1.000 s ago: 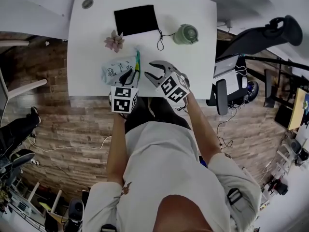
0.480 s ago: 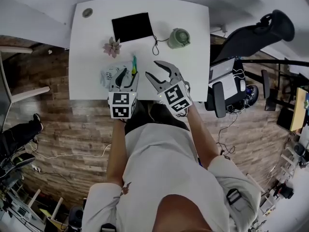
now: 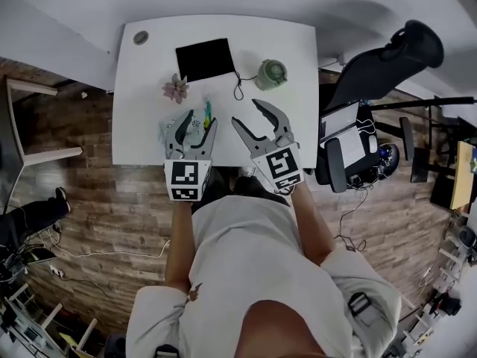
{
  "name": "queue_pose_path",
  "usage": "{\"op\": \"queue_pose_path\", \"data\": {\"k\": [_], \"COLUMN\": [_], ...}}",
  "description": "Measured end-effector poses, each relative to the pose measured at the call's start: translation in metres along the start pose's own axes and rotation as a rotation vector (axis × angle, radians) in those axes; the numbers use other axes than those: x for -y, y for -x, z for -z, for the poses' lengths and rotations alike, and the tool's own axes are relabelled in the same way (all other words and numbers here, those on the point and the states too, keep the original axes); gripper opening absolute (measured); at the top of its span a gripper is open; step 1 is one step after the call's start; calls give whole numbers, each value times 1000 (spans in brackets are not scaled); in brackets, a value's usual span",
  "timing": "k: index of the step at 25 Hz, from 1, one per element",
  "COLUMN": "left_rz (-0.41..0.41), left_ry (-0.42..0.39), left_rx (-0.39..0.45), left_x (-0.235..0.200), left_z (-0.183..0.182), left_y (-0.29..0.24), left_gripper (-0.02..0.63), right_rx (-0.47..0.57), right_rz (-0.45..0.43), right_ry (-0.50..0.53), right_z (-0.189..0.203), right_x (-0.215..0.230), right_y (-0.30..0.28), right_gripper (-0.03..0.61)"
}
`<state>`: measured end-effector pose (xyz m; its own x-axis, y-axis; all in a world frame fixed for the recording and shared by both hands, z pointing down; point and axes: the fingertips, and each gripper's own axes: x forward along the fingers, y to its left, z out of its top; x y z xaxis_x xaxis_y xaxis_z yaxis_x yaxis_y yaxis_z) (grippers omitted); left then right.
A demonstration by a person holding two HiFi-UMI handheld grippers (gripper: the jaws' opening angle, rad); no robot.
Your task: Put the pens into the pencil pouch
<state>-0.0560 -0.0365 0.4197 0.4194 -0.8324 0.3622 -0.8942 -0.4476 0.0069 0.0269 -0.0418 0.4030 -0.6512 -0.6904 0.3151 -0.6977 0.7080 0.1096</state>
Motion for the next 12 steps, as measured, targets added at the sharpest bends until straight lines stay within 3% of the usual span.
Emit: {"op": "queue_pose_path", "data": {"k": [5,12], "left_rz": [10,25], "left_ry": [-46,-74], "left_rx": [71,98], "left_x": [6,5], "left_z": [-26,-39], "left_y": [7,10], "left_gripper": [222,221], "right_rx": [19,18], "right_rz": [75,111], "right_ry": [10,3], "right_z": [-11,-13], "right_x": [14,20], "right_y": [13,16], "right_gripper": [232,224]}}
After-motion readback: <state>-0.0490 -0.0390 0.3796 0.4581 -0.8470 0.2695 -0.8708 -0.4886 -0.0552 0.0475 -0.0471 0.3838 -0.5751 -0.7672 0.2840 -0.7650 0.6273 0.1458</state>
